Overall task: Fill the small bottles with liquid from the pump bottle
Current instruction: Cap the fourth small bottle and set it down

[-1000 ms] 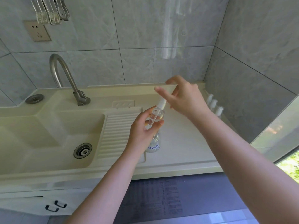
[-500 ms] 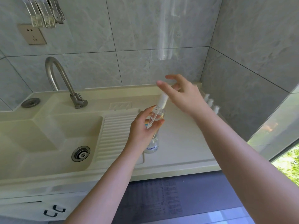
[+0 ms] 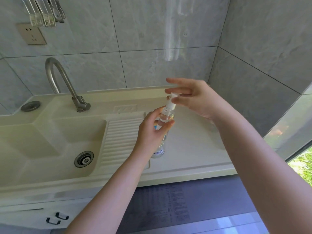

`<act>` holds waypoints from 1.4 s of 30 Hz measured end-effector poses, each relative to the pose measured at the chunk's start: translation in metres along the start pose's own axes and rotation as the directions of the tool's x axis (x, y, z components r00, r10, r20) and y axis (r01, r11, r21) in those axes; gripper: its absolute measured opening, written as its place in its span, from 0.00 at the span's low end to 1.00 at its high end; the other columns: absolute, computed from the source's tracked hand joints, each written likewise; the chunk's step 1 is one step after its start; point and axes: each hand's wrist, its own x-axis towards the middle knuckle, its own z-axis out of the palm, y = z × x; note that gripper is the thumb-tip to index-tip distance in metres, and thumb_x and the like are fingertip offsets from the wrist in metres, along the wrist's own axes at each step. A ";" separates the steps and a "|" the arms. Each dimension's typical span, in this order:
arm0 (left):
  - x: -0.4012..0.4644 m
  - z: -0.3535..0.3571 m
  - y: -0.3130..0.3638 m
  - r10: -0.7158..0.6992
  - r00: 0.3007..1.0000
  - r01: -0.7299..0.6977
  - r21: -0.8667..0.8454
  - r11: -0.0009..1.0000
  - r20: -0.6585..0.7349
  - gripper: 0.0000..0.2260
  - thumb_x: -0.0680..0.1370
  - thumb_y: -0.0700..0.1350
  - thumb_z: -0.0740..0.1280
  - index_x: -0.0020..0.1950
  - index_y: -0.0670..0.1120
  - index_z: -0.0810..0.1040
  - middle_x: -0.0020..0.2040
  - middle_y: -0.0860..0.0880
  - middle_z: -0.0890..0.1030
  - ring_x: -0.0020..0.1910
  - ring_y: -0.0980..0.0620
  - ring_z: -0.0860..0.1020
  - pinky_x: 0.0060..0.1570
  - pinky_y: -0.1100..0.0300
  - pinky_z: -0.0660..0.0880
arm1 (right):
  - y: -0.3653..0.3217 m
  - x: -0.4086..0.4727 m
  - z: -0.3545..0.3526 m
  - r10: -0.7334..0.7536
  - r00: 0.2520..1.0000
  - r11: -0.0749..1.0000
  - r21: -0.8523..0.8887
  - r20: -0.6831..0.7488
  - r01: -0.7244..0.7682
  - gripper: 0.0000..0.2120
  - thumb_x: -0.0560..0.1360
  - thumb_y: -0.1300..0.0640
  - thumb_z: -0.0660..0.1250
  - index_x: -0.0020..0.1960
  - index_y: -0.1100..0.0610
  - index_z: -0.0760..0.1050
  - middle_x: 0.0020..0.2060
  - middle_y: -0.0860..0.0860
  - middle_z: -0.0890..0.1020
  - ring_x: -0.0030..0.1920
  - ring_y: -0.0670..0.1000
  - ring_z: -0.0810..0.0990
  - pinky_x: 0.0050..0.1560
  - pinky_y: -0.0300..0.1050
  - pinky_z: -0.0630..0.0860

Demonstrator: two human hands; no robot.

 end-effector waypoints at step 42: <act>-0.008 0.085 0.003 -0.130 0.989 0.137 -0.086 0.987 0.074 0.17 0.72 0.49 0.76 0.59 0.57 0.77 0.51 0.56 0.83 0.52 0.54 0.81 0.55 0.45 0.78 | 0.060 -0.041 -0.029 0.068 0.944 0.996 -0.037 -0.322 -0.085 0.24 0.65 0.40 0.78 0.58 0.44 0.80 0.41 0.43 0.83 0.43 0.42 0.84 0.49 0.41 0.80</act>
